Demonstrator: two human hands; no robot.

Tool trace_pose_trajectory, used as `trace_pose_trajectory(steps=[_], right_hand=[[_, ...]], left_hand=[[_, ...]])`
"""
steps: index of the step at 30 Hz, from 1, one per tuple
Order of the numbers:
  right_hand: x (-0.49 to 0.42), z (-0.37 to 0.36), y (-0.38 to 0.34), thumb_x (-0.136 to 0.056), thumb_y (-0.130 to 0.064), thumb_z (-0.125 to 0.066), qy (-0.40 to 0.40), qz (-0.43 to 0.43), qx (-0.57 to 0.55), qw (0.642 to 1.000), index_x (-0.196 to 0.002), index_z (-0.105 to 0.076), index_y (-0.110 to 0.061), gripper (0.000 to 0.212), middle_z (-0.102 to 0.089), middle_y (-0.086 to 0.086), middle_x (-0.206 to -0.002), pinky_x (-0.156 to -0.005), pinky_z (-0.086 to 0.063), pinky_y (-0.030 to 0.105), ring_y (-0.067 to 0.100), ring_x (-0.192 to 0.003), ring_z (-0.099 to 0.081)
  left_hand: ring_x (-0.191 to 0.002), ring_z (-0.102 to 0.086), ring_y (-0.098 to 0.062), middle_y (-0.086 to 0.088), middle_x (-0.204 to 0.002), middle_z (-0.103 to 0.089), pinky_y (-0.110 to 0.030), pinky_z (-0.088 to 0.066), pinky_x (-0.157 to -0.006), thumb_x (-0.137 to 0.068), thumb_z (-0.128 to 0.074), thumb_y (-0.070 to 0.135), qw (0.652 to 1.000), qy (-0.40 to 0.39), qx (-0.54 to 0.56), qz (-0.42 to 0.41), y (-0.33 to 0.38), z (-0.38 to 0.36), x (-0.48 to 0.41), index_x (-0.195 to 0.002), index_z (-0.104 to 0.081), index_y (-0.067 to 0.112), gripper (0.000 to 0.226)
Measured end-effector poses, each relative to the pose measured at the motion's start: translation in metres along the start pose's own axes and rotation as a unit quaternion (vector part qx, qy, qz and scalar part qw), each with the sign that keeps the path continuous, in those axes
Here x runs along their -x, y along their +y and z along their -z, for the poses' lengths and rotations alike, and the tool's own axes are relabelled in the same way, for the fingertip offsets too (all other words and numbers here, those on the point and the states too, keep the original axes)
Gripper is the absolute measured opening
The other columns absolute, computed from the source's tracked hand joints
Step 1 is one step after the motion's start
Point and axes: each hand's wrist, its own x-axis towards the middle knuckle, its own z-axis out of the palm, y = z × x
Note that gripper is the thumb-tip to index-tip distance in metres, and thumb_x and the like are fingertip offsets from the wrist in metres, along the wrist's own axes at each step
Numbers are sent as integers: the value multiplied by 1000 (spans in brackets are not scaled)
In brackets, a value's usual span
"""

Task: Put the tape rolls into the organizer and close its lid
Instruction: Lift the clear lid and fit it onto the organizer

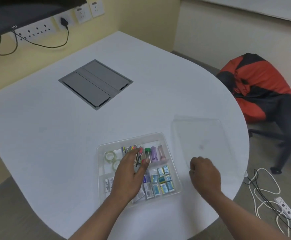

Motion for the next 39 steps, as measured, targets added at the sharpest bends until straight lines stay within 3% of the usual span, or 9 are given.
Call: trace_pose_trajectory(steps=[3,7,11,16,20,23,30,36,39], right_hand=[[-18,36,-1,-66,8,-67,118,-25,-61,991,-64,-47,-17,33,-45,0,-64,-46,-30,28,23,-61,-42],[-38,83,-12,-70,8,-67,254,-17,-153,955,-74,-49,-19,33,-49,-4,-76,-54,-30,28,18,-64,-44],[-52,119,-39,-82,-1,-66,333,31,-252,908,-89,-55,-23,26,-57,-12,-87,-56,-42,31,13,-66,-51],[-56,159,-81,-91,-16,-68,363,92,-400,837,-93,-52,-38,27,-60,-17,-88,-66,-46,23,4,-83,-61],[-58,177,-103,-88,-8,-73,344,121,-543,756,-100,-58,-32,32,-69,4,-94,-82,-57,33,21,-90,-70],[-62,186,-111,-89,-5,-69,272,123,-616,729,-104,-61,-32,32,-74,0,-92,-68,-60,33,24,-78,-73],[-81,152,-113,-89,-13,-71,171,7,-647,743,-101,-69,-30,21,-73,-1,-90,-63,-59,31,25,-79,-75],[-84,83,-94,-89,-24,-71,61,-38,-485,871,-146,-36,-32,68,-56,-11,-134,-86,-49,21,8,-106,-64],[-69,47,-88,-87,-23,-73,-26,-49,-439,897,-150,-31,-27,76,-46,-14,-141,-86,-41,9,11,-121,-57]], left_hand=[[-122,-49,-6,8,-132,-56,-29,-40,-103,-92,-53,47,1000,4,-5,1,4,4,-8,-134,-49,24,48],[-115,-40,9,17,-130,-48,-5,-29,-93,-90,-55,48,1000,22,5,1,4,17,-19,-135,-47,29,49],[-119,-43,-5,20,-131,-43,-31,-41,-100,-87,-55,54,998,43,37,21,1,35,-35,-136,-44,33,55],[-130,-42,-10,5,-146,-42,-28,-37,-99,-88,-55,50,995,81,50,29,-6,63,-58,-142,-38,24,62],[-130,-43,-9,5,-145,-45,-30,-38,-100,-86,-53,52,988,113,94,42,-9,82,-68,-141,-39,21,64],[-126,-45,-5,11,-140,-47,-29,-38,-99,-86,-51,54,982,140,119,53,-12,89,-67,-138,-42,24,61],[-82,-70,-12,3,-86,-73,-32,-50,-80,-96,-54,34,958,145,221,114,-32,95,-56,-101,-60,22,14],[-54,-59,-11,2,-62,-64,-33,-50,-60,-96,-55,29,932,170,257,192,-59,82,-37,-85,-61,12,21],[-55,-57,-14,-3,-64,-61,-39,-50,-61,-97,-52,28,931,180,231,218,-69,72,-32,-83,-57,9,24]])
